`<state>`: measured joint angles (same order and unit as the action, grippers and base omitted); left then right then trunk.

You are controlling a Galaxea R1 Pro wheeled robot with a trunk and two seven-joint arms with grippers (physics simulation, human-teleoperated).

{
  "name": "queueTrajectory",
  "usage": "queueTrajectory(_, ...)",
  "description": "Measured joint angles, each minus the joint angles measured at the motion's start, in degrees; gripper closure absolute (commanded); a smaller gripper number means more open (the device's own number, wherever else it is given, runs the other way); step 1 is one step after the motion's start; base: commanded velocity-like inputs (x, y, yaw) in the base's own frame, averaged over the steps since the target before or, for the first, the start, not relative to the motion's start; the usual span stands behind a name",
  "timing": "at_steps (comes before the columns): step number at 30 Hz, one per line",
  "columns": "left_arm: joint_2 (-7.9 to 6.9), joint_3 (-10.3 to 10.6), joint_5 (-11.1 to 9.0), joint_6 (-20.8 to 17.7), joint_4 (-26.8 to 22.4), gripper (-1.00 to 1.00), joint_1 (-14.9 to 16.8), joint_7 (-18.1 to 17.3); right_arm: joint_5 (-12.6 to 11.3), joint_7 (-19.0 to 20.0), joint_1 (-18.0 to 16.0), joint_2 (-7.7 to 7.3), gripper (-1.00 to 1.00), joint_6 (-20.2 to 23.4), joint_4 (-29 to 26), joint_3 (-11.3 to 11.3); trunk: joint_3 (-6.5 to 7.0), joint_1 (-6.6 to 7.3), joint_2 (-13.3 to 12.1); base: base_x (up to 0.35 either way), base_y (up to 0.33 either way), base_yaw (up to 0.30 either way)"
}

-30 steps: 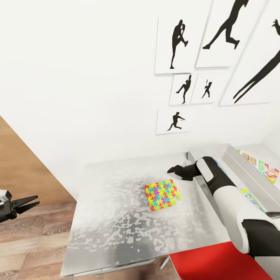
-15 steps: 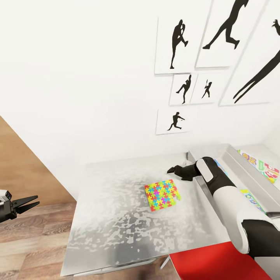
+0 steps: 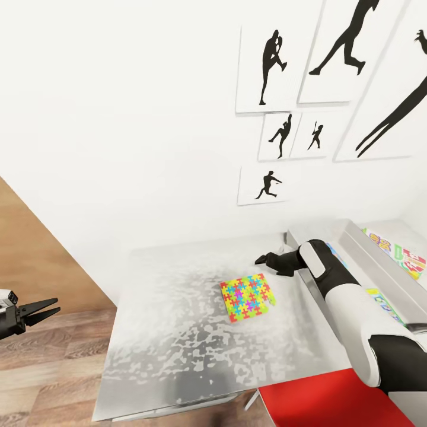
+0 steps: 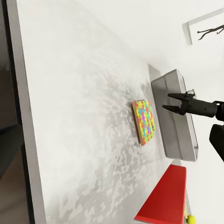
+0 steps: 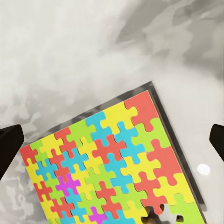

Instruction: Put all the toys in the child's room - the three board games (two on the bed and one on the table), the two jigsaw puzzles on the table, and the tennis ball on the table - inside the toy box on the table in the child's room.

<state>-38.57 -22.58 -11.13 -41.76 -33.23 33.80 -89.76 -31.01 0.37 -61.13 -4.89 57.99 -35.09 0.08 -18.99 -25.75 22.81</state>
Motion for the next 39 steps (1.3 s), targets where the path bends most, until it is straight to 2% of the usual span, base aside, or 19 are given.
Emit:
queueTrajectory(12,0.0,0.0,0.0,0.0,0.0,-1.0,0.0,0.0,0.0,0.0,0.0,0.13,-1.0,0.0,0.2,0.0,-0.14,0.0,0.0,0.0,0.0,0.0)
queueTrajectory(39,-0.01,0.0,0.0,0.0,0.0,-1.0,0.0,0.0,0.0,0.0,0.1,0.53,-1.0,0.1,1.1,0.0,-1.54,0.0,0.0,0.0,0.0,0.0)
